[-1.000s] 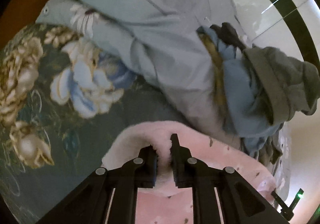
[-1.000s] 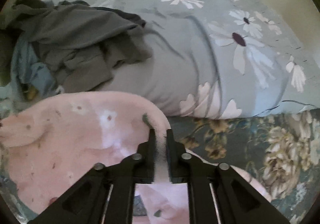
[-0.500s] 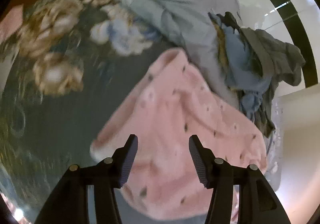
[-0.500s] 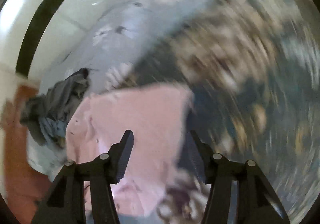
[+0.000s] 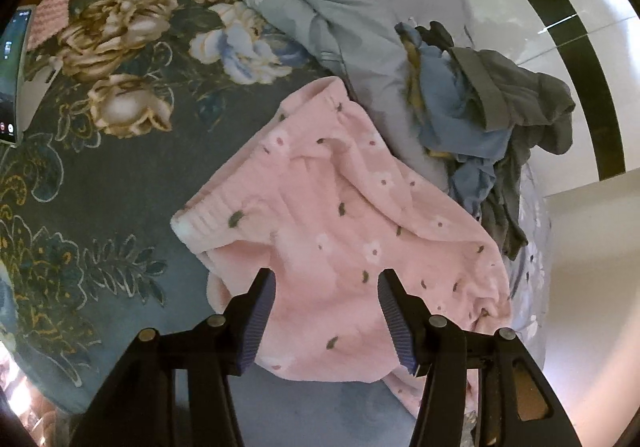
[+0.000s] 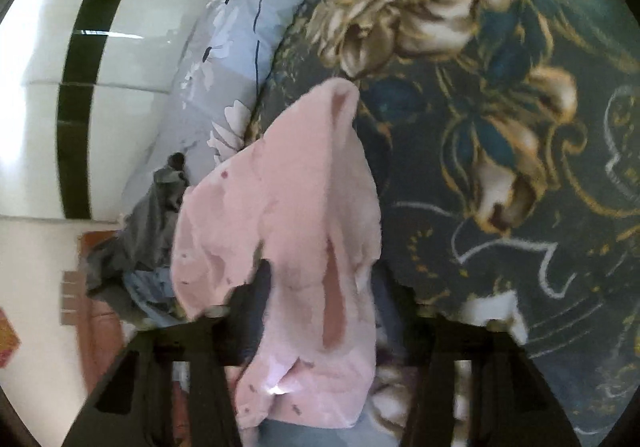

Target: Fold clothes

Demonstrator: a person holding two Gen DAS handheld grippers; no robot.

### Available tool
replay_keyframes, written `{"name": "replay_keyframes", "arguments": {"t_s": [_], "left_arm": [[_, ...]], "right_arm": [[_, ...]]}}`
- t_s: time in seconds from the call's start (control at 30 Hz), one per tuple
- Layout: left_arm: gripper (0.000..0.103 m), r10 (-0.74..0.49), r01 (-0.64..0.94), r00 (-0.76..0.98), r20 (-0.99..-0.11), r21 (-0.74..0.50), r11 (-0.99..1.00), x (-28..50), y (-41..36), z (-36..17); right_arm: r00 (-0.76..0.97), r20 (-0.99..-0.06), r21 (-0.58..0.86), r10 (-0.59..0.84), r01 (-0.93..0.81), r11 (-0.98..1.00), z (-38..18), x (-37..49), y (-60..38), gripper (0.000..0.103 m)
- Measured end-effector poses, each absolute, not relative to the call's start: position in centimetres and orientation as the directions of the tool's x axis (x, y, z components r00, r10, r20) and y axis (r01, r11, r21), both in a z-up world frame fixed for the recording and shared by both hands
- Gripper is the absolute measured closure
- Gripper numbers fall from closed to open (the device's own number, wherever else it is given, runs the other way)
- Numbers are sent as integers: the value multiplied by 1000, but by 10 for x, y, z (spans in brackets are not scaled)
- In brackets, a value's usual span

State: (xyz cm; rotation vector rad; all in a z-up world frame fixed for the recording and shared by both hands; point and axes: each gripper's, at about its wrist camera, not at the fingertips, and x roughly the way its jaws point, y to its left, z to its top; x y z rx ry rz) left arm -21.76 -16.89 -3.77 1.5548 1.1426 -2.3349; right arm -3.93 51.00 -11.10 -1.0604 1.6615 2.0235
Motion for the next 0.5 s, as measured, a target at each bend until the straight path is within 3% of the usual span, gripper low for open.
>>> {"name": "replay_keyframes", "arguments": {"t_s": [0.03, 0.07, 0.23, 0.5], "left_arm": [[46, 298, 471, -467, -833, -519, -714, -219, -166, -37], [46, 296, 469, -460, -837, -512, -720, -221, -163, -37], [46, 297, 466, -431, -852, -492, -735, -231, -151, -43], [46, 279, 474, -413, -867, -466, -747, -236, -148, -52]], "right_arm": [[-657, -729, 681, -192, -668, -300, -110, -42, 510, 86], [-640, -748, 657, -176, -676, -334, -105, -46, 510, 91], [-577, -807, 540, -129, -630, -559, -69, -79, 523, 94], [-598, -775, 308, 204, -639, -705, 16, -130, 597, 94]]}}
